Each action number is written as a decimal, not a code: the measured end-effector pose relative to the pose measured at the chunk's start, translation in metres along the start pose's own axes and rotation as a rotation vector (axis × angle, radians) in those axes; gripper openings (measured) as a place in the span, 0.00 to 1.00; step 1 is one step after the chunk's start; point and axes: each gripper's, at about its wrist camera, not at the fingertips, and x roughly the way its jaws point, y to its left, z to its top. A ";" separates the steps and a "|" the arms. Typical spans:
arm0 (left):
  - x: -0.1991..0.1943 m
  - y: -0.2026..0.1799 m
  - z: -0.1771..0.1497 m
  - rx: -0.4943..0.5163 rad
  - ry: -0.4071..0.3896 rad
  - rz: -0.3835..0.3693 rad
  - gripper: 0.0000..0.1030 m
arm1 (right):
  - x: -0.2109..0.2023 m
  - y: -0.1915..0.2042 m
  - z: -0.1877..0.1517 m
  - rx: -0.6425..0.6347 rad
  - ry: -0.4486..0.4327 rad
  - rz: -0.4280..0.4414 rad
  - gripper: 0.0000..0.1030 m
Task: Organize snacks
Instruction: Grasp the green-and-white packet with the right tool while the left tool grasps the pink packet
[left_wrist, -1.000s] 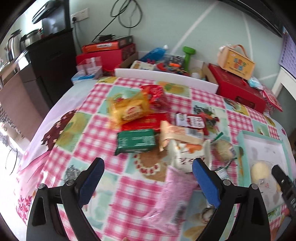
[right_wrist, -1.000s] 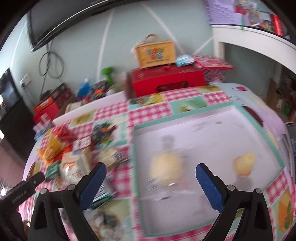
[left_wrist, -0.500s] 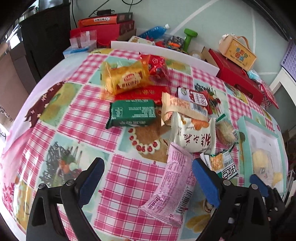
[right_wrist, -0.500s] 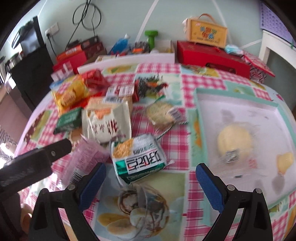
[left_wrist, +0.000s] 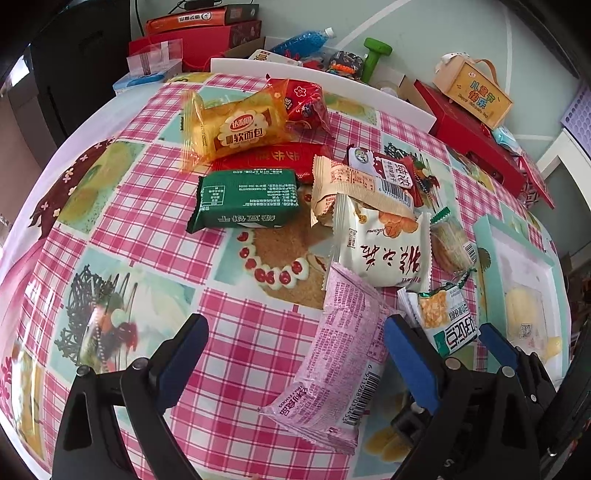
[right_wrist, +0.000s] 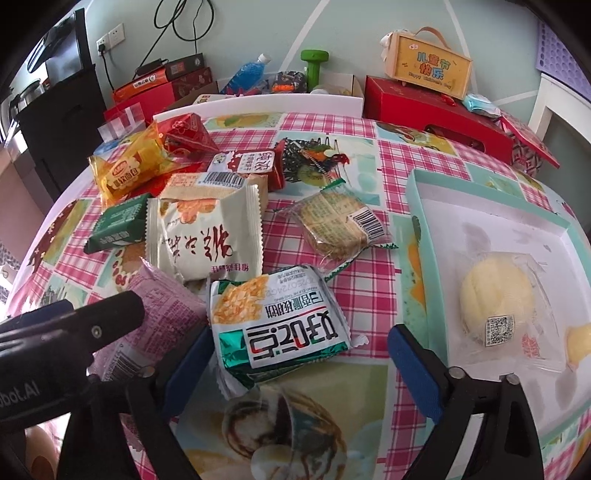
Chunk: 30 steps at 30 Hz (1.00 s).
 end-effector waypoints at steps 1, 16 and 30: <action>0.000 0.000 -0.001 -0.001 0.002 -0.001 0.93 | -0.001 -0.001 0.000 0.006 -0.003 0.007 0.88; 0.009 -0.007 -0.004 -0.007 0.042 -0.040 0.93 | -0.007 -0.022 0.002 0.085 0.001 -0.003 0.68; 0.014 0.001 -0.002 -0.048 0.047 -0.034 0.93 | -0.008 -0.023 0.000 0.079 0.011 -0.002 0.67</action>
